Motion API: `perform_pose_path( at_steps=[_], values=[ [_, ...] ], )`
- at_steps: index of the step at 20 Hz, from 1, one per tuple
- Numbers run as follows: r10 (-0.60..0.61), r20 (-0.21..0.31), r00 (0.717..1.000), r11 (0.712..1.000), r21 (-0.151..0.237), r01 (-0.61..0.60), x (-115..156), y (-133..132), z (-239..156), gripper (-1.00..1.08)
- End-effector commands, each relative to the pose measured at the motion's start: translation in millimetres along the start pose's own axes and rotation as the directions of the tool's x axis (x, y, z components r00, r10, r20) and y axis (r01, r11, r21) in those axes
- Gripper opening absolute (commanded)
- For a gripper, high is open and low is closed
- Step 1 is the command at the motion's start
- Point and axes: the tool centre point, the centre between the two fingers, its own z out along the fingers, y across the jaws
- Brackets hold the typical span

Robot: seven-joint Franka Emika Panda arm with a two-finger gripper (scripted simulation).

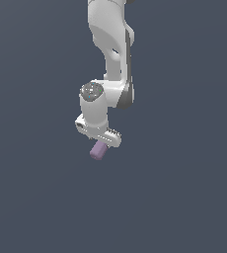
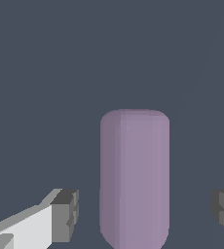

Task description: Pick up the object and move it to a goal position.

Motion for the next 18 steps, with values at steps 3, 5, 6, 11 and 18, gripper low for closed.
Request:
perform_pose_path(
  at_steps=[3,5,6,11,18],
  values=[
    [0.001,0.0,1.0,1.0,0.0,-0.001,0,0,8,1.0],
    [0.002,0.0,1.0,1.0,0.0,-0.002,0,0,16,1.0],
    [0.003,0.0,1.0,1.0,0.0,-0.003,-1,0,21,1.0],
    [0.005,-0.001,1.0,1.0,0.0,-0.005,-1,1,44,1.0],
    [0.005,-0.001,1.0,1.0,0.0,-0.005,0,0,50,-1.0]
  ],
)
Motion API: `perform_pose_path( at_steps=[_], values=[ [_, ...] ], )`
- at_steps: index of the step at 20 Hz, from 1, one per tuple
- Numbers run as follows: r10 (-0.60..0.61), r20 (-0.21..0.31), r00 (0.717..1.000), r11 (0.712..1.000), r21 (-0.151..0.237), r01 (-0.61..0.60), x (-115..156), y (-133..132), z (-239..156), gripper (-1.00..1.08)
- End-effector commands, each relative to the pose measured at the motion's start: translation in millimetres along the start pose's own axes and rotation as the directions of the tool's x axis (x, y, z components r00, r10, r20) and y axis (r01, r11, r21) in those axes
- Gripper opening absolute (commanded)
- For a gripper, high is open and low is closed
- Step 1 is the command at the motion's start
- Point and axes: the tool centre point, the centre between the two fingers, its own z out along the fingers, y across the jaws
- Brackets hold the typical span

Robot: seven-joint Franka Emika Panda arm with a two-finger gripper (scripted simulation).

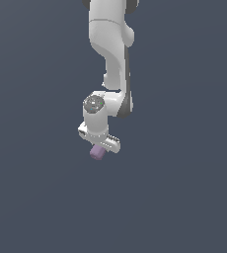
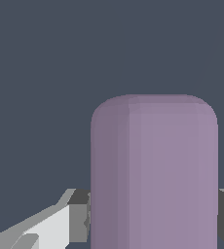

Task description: Pick up the object and move it to a goal position.

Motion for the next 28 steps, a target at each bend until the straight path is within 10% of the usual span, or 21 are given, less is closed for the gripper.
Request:
perform_pose_path(
  at_steps=[1,16,28],
  values=[
    [0.0,-0.001,1.0,1.0,0.0,0.0,0,0,1,-1.0],
    [0.001,-0.001,1.0,1.0,0.0,-0.001,-12,-11,-4,-1.0],
    [0.0,-0.001,1.0,1.0,0.0,0.0,-90,-86,-29,-1.0]
  ],
)
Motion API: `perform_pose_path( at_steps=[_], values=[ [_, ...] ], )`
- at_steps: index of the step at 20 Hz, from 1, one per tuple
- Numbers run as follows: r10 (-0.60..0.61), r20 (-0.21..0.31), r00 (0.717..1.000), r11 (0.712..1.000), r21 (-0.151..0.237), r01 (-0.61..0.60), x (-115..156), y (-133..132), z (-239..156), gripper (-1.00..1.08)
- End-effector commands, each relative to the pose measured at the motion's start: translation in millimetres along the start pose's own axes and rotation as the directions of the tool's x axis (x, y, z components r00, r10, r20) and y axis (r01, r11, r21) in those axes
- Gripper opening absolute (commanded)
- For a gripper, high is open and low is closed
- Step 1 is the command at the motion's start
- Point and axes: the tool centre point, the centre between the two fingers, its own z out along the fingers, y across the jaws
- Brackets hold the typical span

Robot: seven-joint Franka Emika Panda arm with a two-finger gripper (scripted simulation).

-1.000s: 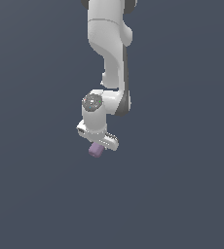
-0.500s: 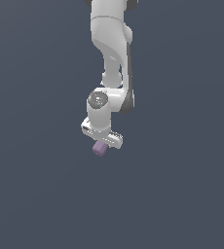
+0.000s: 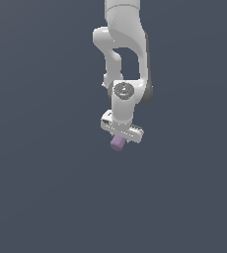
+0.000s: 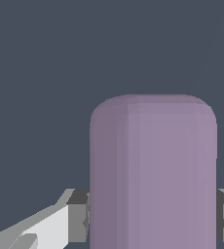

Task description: Pick up the object and move it to a goal position.

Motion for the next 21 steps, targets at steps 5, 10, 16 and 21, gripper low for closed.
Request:
perform_pose_path(
  at_steps=[5,10,16,21],
  values=[
    [-0.001,-0.001,1.0,1.0,0.0,0.001,-54,-52,-18,-1.0],
    [-0.001,-0.001,1.0,1.0,0.0,0.001,-84,-83,-28,-1.0],
    [-0.001,-0.001,1.0,1.0,0.0,0.001,-104,-106,-36,-1.0],
    [-0.001,-0.001,1.0,1.0,0.0,0.001,-109,-112,-38,-1.0]
  ],
)
